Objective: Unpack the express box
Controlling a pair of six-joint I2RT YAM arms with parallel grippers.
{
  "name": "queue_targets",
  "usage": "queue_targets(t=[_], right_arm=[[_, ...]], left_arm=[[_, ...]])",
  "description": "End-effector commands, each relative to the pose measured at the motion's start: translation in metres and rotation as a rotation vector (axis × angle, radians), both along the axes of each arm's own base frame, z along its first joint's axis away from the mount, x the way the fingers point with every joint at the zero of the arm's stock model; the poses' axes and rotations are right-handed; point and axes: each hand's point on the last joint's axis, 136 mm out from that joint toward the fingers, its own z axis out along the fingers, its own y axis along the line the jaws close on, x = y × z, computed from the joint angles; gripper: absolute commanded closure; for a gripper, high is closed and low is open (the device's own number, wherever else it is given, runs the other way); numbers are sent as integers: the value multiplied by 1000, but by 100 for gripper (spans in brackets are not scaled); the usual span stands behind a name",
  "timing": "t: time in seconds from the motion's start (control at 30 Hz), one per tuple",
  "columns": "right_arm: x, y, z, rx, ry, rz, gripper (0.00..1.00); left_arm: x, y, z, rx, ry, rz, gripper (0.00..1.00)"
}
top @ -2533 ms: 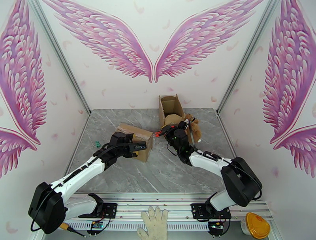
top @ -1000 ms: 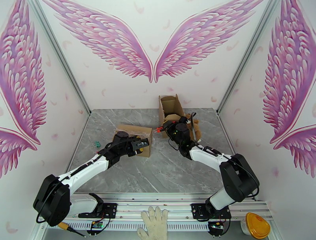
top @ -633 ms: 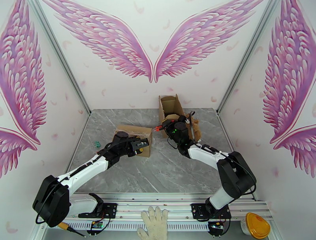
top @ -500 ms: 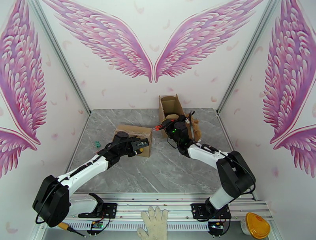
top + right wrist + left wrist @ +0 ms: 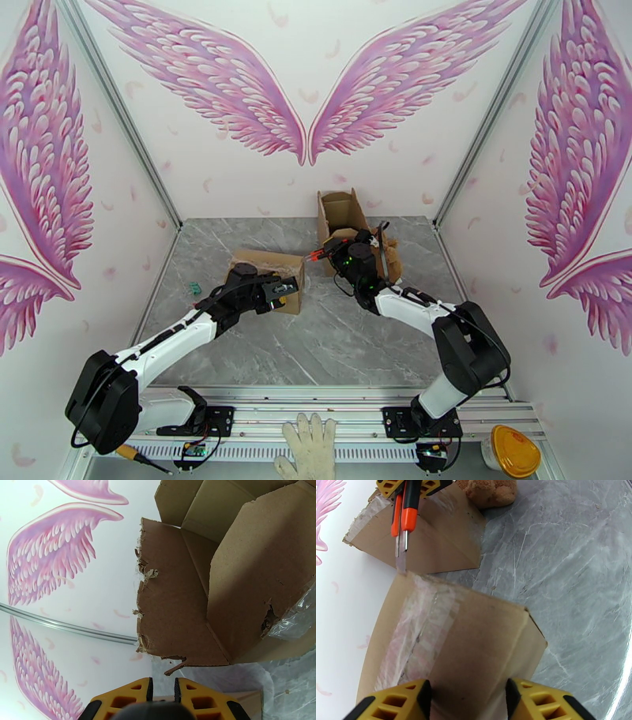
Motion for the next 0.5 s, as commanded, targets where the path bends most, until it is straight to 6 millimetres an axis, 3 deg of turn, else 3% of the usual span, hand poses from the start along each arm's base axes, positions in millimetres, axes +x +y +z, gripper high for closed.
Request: queue_targets(t=[0.0,0.47], right_arm=[[-4,-7,1,-4,-7,-11,100],[-4,-6,-5,0,7,-5,100]], left_arm=[[-15,0,-18,32,86,-22,45],[-13,-2,-18,37,93,-27,45]])
